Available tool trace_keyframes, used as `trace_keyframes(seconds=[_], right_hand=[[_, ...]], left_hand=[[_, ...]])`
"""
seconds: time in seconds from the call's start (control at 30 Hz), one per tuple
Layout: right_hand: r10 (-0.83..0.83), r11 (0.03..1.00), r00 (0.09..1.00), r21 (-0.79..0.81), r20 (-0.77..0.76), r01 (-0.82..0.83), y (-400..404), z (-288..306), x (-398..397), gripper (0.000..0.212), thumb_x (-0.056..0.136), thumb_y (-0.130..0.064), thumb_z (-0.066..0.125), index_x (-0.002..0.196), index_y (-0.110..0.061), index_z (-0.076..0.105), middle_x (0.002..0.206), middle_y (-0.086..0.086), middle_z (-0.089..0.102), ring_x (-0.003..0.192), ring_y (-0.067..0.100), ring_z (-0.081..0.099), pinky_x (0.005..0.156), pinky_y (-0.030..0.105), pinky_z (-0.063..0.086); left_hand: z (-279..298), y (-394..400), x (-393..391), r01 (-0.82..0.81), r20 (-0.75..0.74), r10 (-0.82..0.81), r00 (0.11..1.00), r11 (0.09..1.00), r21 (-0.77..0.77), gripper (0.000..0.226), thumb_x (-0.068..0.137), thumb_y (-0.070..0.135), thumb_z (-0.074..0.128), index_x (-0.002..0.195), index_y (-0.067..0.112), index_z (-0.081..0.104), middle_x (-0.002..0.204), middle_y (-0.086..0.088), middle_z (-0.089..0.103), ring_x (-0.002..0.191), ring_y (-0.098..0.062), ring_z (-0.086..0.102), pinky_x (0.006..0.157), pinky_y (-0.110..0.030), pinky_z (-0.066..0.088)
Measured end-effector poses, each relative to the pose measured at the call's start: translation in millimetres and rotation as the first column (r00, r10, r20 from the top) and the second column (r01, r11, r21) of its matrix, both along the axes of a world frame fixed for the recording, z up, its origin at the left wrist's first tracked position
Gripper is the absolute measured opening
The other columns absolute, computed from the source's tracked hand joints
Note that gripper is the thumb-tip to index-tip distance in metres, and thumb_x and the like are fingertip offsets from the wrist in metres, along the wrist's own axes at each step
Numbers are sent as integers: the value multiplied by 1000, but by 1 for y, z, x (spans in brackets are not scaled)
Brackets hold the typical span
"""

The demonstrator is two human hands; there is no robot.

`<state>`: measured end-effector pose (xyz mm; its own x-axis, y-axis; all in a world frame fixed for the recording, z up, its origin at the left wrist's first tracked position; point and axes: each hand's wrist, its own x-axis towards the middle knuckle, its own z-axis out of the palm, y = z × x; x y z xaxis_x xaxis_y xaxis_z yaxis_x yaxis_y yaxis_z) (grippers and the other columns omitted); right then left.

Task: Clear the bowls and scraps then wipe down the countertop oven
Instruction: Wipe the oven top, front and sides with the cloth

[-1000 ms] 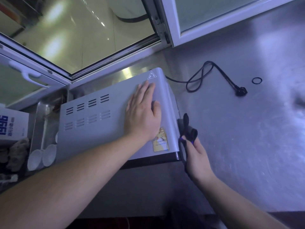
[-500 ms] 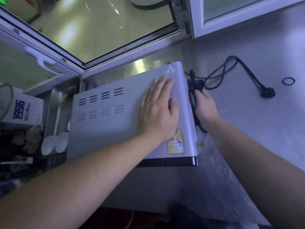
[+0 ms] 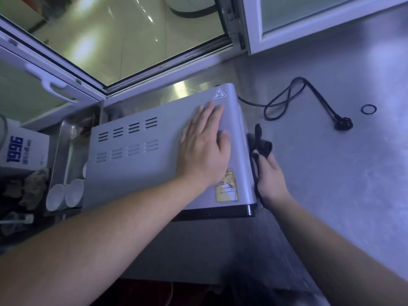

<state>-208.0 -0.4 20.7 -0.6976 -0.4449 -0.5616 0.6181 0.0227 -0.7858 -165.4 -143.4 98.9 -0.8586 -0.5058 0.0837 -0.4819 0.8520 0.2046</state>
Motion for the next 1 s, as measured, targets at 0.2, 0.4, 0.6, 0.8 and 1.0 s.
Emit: trace_keyframes(seconds=[0.2,0.4,0.6,0.8,1.0], right_hand=[[20,999,1000,-39,15,-19,47,-6,61,36,107,-25,50,127,-54,59,133,-26,64,128,0,57,118,43,37],[17,992,998,126,-68,-9,34,-5,43,26,100,-38,54,101,-62,60,129,-21,55,117,-2,58,111,46,45],[55,989,989,142,-135,-36,-21,-14,-32,30,95,-37,53,122,-35,67,112,-15,73,109,10,67,99,37,53],[111,983,985,158,-132,-90,-70,-17,-92,23,98,-33,48,109,-27,68,99,-14,68,99,14,64,82,27,49],[3,998,999,67,-53,1,-55,-22,-70,23,95,-35,55,108,-31,74,100,-16,76,100,8,69,96,31,55]], left_hand=[[1,0,0,2,6,-2,1000,1000,10,59,100,31,33,158,23,33,167,9,24,155,-10,15,126,-38,14],[0,1,-1,9,-2,-9,1000,1000,9,58,100,31,34,158,22,34,167,8,25,155,-10,15,126,-39,16],[0,1,-1,7,-13,-7,1000,1000,8,58,100,30,37,157,21,36,166,7,27,155,-11,16,125,-41,17],[0,1,0,-2,-23,3,1000,1000,17,59,98,31,38,156,22,37,166,7,28,155,-11,17,125,-39,16],[1,1,0,-7,-7,7,1000,1000,24,59,99,30,38,157,23,35,167,9,25,155,-10,15,125,-40,16]])
